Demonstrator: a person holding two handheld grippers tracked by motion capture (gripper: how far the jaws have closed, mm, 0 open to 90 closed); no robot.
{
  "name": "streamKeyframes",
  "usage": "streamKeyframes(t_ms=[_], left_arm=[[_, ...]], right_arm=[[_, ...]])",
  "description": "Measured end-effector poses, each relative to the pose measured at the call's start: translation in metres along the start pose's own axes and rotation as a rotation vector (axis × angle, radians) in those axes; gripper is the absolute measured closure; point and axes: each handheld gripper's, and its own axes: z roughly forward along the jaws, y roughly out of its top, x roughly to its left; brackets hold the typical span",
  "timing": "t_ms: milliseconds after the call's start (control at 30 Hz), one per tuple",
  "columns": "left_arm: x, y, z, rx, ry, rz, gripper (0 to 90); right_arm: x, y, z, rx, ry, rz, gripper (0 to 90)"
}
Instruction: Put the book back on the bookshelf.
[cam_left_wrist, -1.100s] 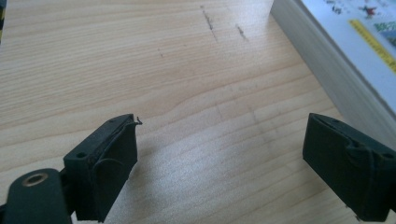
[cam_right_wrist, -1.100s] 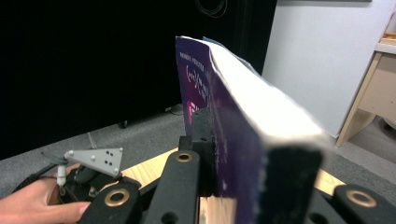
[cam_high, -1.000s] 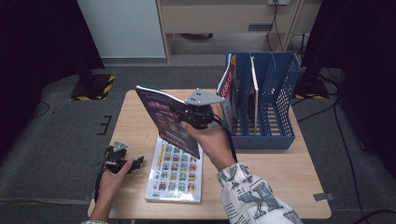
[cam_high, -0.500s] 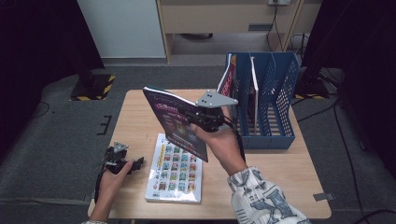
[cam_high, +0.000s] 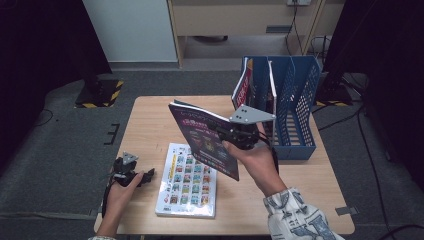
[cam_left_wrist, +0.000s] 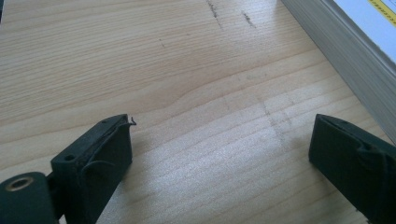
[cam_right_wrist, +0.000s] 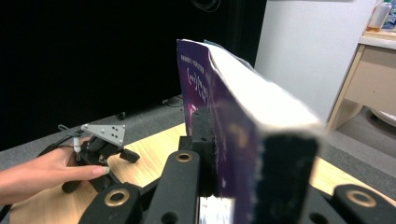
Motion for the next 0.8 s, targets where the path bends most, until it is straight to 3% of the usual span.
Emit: streamKeyframes(t_ms=[800], left_arm=[[-0.001, 0.000, 0.000, 0.010, 0.001, 0.002, 3.2]], right_arm=[[-0.021, -0.022, -0.065, 0.008, -0.057, 0.004, 84.3]])
